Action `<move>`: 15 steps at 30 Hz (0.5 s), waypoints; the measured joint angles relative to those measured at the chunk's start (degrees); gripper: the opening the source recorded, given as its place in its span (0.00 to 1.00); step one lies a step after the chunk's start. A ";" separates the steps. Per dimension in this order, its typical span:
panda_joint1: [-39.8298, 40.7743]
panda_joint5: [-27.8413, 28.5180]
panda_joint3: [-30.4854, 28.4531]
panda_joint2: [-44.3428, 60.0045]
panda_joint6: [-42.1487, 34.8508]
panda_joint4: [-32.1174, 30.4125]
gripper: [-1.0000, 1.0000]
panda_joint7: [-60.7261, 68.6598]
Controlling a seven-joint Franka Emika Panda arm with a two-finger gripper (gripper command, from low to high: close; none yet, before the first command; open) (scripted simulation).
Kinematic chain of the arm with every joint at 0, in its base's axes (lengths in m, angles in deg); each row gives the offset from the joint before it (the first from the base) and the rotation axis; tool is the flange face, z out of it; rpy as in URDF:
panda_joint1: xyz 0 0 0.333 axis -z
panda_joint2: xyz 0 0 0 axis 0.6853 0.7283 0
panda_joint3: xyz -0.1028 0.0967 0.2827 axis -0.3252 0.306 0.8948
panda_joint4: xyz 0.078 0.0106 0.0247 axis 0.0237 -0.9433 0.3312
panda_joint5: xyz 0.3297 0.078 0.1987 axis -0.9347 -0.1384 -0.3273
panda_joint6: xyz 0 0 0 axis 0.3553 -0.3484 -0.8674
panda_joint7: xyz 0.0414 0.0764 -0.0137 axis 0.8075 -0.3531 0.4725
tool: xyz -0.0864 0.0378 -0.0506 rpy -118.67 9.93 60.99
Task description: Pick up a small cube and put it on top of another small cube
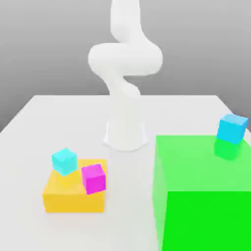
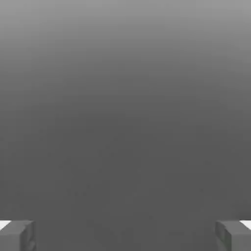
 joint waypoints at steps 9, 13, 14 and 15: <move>-14.72 1.09 3.05 11.02 8.20 -6.07 0.50 21.44; -21.29 1.46 4.19 16.11 11.91 -9.01 0.50 31.35; -22.88 1.50 4.53 17.37 12.86 -9.75 0.50 33.86; -24.49 1.57 4.84 18.64 13.80 -10.49 0.50 36.35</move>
